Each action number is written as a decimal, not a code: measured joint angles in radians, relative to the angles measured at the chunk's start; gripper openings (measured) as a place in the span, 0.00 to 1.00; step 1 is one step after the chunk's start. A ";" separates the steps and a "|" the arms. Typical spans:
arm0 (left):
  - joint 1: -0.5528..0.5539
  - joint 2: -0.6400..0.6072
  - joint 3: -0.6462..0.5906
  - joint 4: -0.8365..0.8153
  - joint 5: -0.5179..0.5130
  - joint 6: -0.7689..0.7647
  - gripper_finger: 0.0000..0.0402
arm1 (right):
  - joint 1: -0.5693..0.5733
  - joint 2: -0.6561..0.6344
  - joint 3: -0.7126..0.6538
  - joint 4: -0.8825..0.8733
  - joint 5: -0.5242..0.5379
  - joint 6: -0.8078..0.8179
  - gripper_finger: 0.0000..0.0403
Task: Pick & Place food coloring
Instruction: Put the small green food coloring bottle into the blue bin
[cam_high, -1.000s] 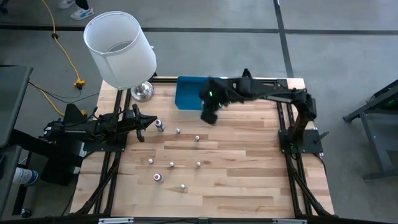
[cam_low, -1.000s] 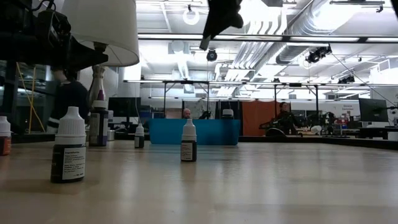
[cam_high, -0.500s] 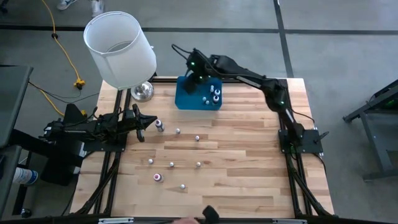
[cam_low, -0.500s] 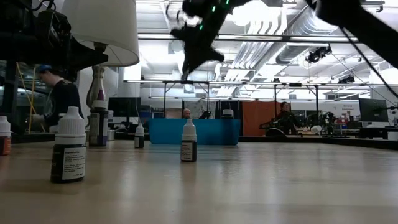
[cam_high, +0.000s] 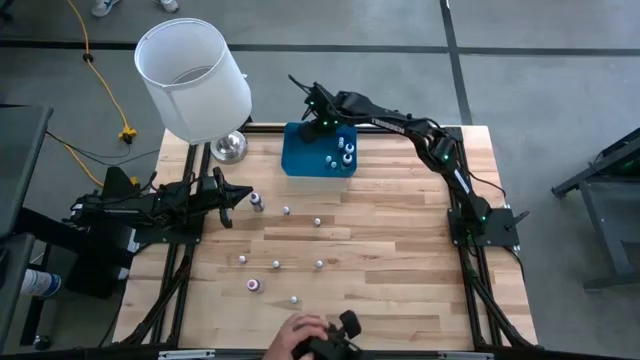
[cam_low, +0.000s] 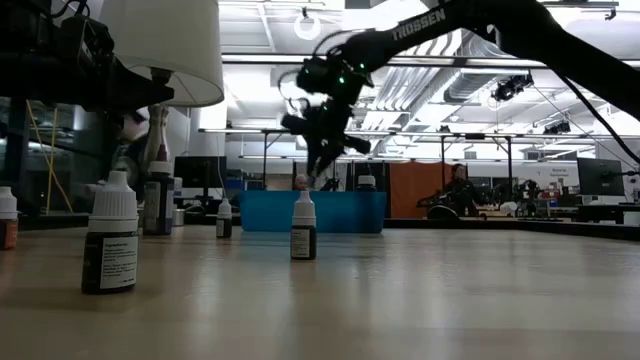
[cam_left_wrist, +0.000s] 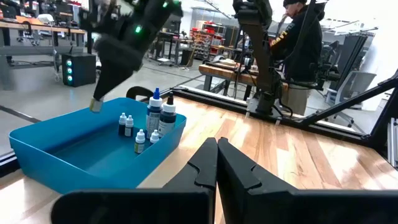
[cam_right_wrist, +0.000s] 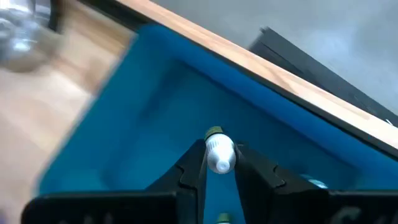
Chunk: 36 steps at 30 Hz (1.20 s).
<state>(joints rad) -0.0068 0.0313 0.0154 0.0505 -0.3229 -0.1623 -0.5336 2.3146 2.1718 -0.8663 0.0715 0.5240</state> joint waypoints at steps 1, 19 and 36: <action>0.000 0.000 0.000 0.000 0.000 0.000 0.00 | -0.008 0.000 -0.011 -0.001 0.000 0.000 0.15; 0.000 0.000 0.000 0.000 0.000 0.000 0.00 | -0.084 -0.001 -0.107 0.023 -0.010 0.014 0.15; 0.000 0.000 0.000 0.000 0.000 0.000 0.00 | -0.089 0.025 -0.107 -0.033 -0.028 -0.008 0.15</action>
<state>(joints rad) -0.0069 0.0312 0.0156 0.0505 -0.3229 -0.1623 -0.6228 2.3391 2.0651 -0.8997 0.0430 0.5156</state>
